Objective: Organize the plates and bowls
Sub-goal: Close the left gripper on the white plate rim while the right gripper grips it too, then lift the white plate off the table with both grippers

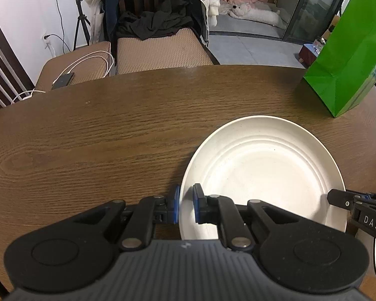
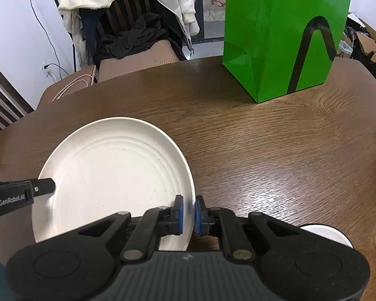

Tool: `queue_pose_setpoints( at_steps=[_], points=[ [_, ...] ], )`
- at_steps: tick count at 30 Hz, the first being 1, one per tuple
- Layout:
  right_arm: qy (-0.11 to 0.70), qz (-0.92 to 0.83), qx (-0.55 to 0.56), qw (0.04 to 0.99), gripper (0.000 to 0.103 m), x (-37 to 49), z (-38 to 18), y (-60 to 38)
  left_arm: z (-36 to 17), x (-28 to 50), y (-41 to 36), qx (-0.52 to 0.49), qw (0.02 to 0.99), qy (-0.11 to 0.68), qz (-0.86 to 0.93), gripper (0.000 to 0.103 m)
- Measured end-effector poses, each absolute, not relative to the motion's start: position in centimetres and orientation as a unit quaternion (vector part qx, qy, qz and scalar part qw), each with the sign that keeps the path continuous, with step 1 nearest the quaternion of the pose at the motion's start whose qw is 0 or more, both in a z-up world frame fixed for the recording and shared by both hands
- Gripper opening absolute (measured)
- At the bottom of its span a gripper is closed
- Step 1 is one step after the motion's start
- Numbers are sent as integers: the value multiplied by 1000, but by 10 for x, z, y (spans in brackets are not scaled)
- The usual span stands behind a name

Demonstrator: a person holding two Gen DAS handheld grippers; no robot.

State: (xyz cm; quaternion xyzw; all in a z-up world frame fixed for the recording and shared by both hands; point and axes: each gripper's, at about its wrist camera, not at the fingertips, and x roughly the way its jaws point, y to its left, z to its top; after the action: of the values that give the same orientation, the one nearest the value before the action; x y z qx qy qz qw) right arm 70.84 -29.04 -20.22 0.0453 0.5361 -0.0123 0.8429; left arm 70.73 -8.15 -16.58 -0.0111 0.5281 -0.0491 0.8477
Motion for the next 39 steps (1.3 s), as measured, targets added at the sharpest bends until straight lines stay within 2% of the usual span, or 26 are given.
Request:
queue_pose_setpoints(
  at_steps=[17,39],
  points=[
    [510,-8,45,859,9,685,-150,-283,-108,685,-71,-18,867,495,-48,12],
    [483,15,47,874,9,621,-94,-257,-48,609,-43,-28,888,458,-33,12]
  ],
)
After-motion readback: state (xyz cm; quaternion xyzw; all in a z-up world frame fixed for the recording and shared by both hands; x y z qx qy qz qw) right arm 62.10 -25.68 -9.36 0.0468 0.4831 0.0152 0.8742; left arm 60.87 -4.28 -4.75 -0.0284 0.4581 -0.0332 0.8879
